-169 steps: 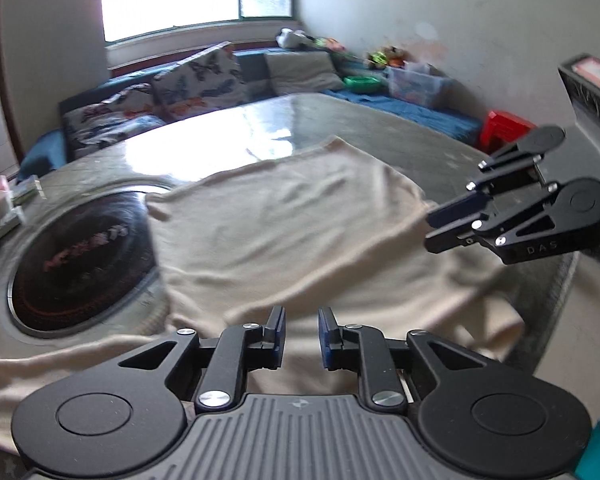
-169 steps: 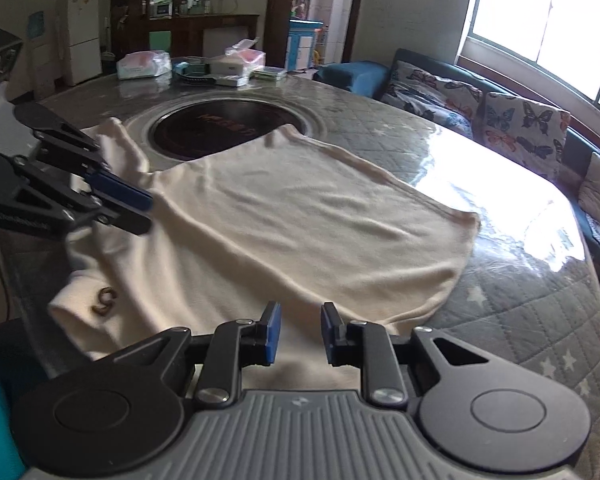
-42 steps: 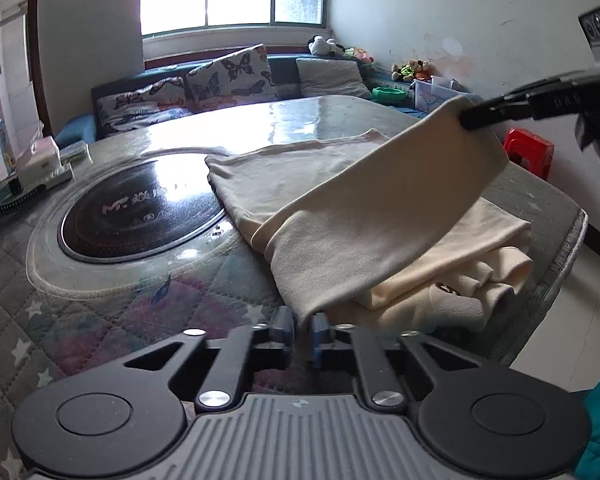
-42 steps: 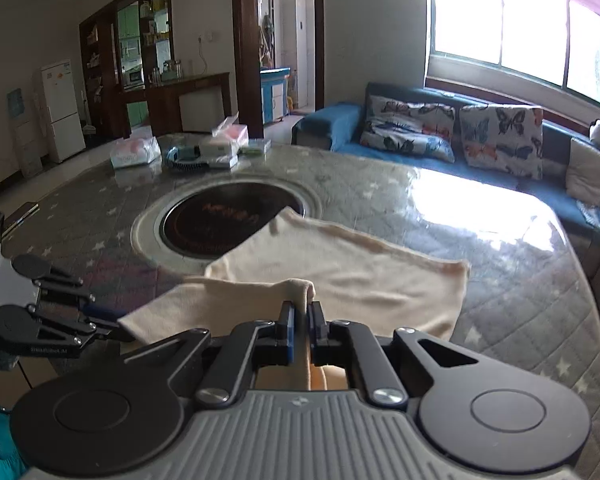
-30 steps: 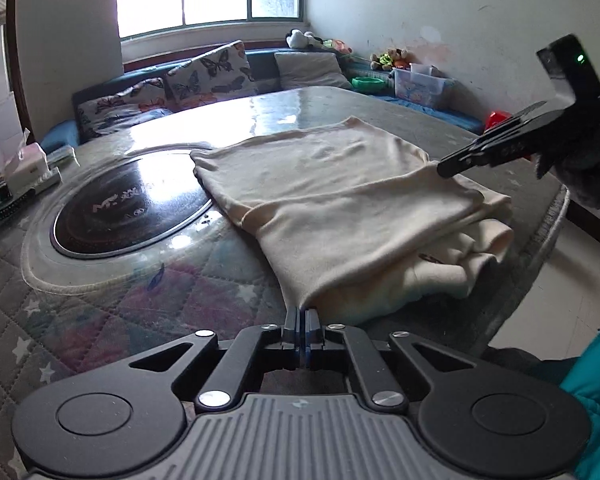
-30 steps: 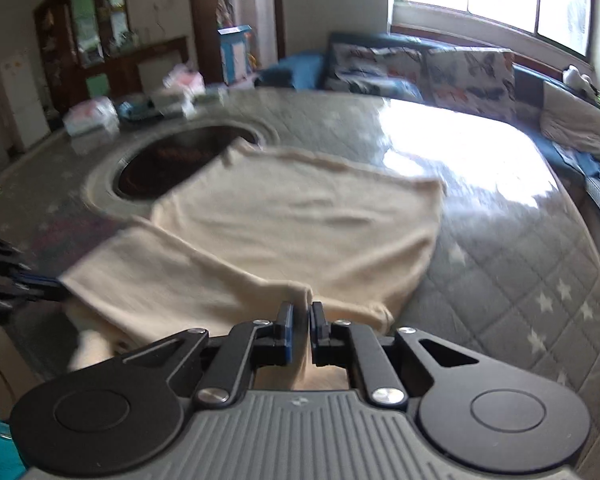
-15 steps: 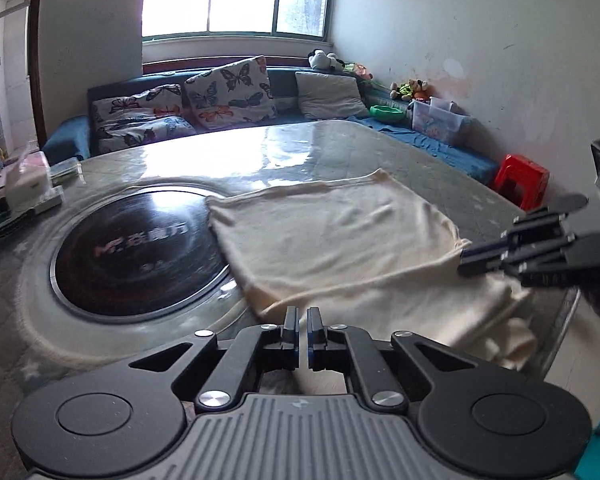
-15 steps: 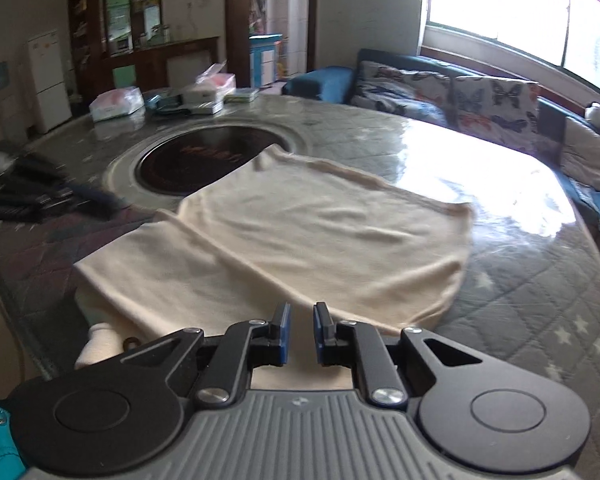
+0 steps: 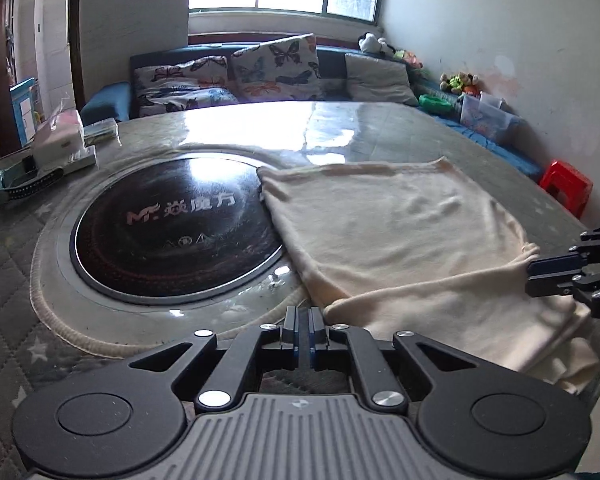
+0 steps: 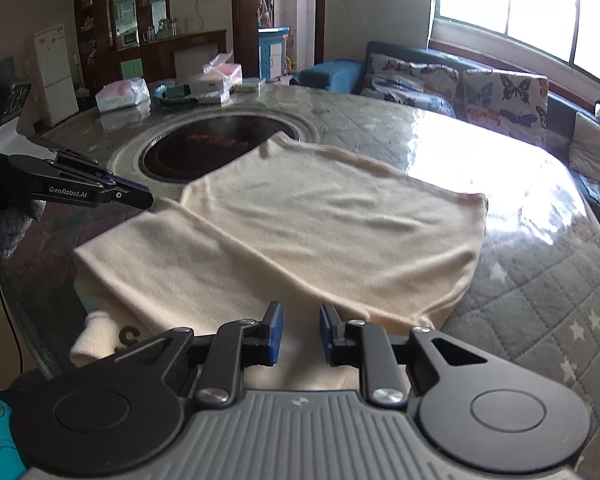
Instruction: Fold clothes
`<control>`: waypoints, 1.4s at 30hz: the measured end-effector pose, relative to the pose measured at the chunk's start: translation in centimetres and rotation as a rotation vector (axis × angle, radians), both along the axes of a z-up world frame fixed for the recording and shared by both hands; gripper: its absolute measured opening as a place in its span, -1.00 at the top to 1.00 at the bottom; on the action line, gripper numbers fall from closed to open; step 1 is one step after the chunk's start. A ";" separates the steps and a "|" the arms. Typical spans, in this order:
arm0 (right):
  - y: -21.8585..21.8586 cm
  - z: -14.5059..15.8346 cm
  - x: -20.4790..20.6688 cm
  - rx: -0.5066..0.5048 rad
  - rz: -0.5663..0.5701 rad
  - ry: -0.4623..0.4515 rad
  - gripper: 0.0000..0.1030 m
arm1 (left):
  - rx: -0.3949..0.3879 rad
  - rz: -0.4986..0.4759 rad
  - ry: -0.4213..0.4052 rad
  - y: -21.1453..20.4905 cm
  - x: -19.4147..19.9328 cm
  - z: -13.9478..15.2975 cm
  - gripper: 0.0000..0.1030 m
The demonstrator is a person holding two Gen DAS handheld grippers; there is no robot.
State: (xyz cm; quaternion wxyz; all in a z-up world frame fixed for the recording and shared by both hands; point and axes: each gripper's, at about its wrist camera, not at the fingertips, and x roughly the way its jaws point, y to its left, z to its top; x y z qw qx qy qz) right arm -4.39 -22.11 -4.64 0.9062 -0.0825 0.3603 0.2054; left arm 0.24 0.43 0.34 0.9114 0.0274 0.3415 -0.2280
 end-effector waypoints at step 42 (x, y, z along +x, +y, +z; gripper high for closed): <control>-1.4 1.1 -5.7 -0.066 0.060 0.012 0.29 | 0.394 -0.611 -0.314 -6.3 -12.0 -2.3 0.08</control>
